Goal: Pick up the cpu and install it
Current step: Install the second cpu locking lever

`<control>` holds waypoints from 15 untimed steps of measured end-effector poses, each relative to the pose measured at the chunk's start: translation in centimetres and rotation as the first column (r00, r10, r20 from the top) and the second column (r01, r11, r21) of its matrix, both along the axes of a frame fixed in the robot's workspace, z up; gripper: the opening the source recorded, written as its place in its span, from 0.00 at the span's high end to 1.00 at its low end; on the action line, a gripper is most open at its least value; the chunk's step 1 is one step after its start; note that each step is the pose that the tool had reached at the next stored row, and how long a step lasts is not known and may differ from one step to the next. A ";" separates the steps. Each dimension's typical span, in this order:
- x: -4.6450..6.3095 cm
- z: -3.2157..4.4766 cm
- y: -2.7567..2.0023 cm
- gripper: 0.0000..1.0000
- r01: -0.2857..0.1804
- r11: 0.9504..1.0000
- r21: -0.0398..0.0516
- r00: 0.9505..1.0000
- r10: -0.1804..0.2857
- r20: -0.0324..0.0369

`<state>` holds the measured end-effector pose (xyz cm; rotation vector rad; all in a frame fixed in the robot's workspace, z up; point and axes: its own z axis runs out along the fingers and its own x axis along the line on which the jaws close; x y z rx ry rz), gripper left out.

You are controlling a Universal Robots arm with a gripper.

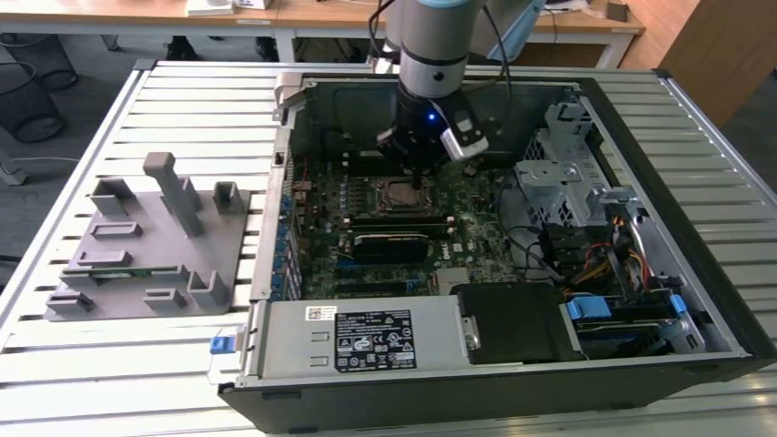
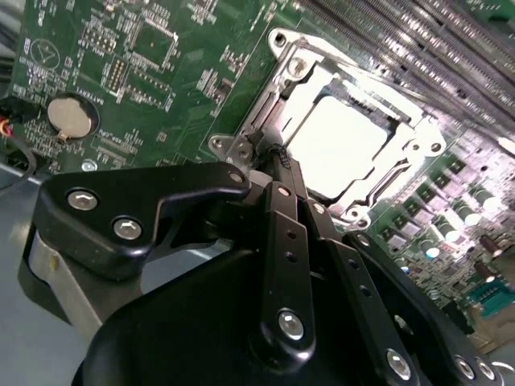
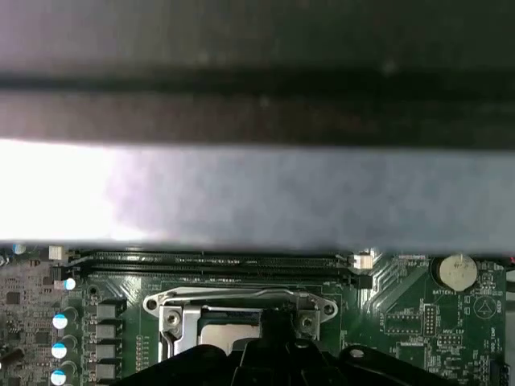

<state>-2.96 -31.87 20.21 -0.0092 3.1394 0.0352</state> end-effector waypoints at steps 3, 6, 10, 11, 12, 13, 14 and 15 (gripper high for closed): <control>0.0 0.01 -0.21 0.89 0.000 1.000 0.000 1.000 0.000 0.000; 0.0 0.33 -0.22 0.89 0.000 1.000 0.000 1.000 0.000 0.000; 0.0 1.36 -0.22 0.89 0.000 1.000 0.000 1.000 0.000 0.000; 0.0 1.71 -0.22 0.89 0.000 1.000 0.000 1.000 0.000 0.000; 0.0 2.05 -0.22 0.89 0.000 1.000 0.000 1.000 0.000 0.000; 0.0 2.40 -0.22 0.89 0.000 1.000 -0.001 1.000 0.000 0.000; 0.0 2.75 -0.22 0.89 0.000 1.000 0.000 1.000 0.000 0.000; 0.0 3.04 -0.23 0.89 0.000 1.000 -0.001 1.000 0.000 0.000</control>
